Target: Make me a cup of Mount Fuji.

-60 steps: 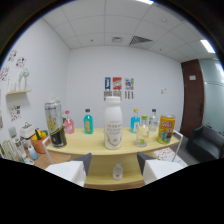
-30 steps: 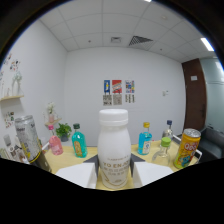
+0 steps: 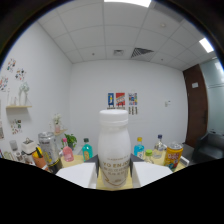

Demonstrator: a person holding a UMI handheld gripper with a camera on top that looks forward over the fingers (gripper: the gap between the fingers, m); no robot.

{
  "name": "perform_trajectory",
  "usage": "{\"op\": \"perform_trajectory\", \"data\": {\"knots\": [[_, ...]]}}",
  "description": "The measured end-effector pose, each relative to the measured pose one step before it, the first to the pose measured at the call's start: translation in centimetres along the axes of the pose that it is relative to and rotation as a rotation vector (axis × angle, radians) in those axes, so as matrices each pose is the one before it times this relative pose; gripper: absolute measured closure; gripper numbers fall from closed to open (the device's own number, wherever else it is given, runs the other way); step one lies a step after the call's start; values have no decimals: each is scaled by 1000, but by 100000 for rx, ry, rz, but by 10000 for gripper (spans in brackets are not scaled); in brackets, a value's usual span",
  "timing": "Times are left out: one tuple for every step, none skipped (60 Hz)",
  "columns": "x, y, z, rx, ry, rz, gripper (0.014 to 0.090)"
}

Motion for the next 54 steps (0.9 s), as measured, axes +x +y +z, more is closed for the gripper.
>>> {"op": "perform_trajectory", "data": {"knots": [[164, -219, -486, 888, -262, -121, 566], [135, -256, -506, 854, -24, 154, 566], [228, -132, -429, 798, -68, 199, 566], [254, -16, -453, 543, -40, 174, 566], [272, 93, -455, 239, -54, 122, 566], [304, 163, -453, 123, -108, 187, 567], [327, 206, -450, 254, -26, 348, 566], [395, 261, -428, 484, 221, 546, 567], [479, 353, -413, 483, 518, 482, 566], [593, 508, -368, 221, 516, -41, 568], [459, 662, -277, -586, 468, -448, 568], [461, 813, -295, -1049, 424, -651, 568], [498, 918, -259, -1037, 558, -356, 568], [507, 961, -258, -1210, 728, -96, 570], [492, 969, -204, -1167, 655, 285, 570], [395, 978, -221, -1090, 324, 474, 568], [362, 1035, -184, -1061, -48, 418, 569], [345, 1098, -161, -1239, -171, 276, 569], [370, 1159, -93, -1325, -17, 141, 569], [417, 1167, -63, -1377, 307, 122, 569], [524, 1124, -48, -1226, 722, 200, 570], [499, 1072, -23, -1063, 797, 220, 569], [490, 1229, 23, -752, 373, 106, 570], [299, 947, 15, -778, 43, -23, 569], [286, 993, 82, -692, -108, -182, 570], [313, 981, 42, -844, 73, -42, 568], [361, 979, 109, -952, 487, 117, 569], [401, 994, 127, -1082, 705, 248, 569], [339, 990, 190, -1233, 606, 254, 569], [284, 972, 197, -1397, 406, 321, 568], [282, 942, 205, -1425, 303, 534, 568], [259, 864, 242, -1230, 369, 778, 570], [286, 786, 229, -942, 440, 850, 569], [234, 714, 246, -888, 316, 601, 569], [241, 795, 322, -969, 234, 516, 570], [260, 823, 348, -1074, 227, 279, 569], [208, 762, 274, -1224, 364, 397, 568], [207, 668, 289, -1101, 305, 324, 569], [181, 615, 290, -972, 180, 146, 569], [179, 571, 261, -854, 139, -185, 569], [171, 522, 239, -686, 192, -524, 569], [142, 477, 250, -625, 159, -790, 568], [71, 478, 236, -884, 6, -857, 570], [8, 482, 157, -870, 22, -1011, 570], [96, 481, 237, -770, 85, -1226, 569], [42, 417, 256, -691, 62, -1508, 569], [45, 394, 241, -523, 9, -1833, 570], [8, 357, 226, -615, -79, -2202, 569], [28, 348, 185, -630, -67, -2372, 571], [67, 291, 154, -502, 155, -2406, 570], [60, 208, 150, -189, 236, -2401, 570], [23, 144, 138, -42, 60, -2451, 570], [9, 175, 67, -193, -243, -2515, 570], [-13, 160, 136, -151, -244, -2611, 571]]}}
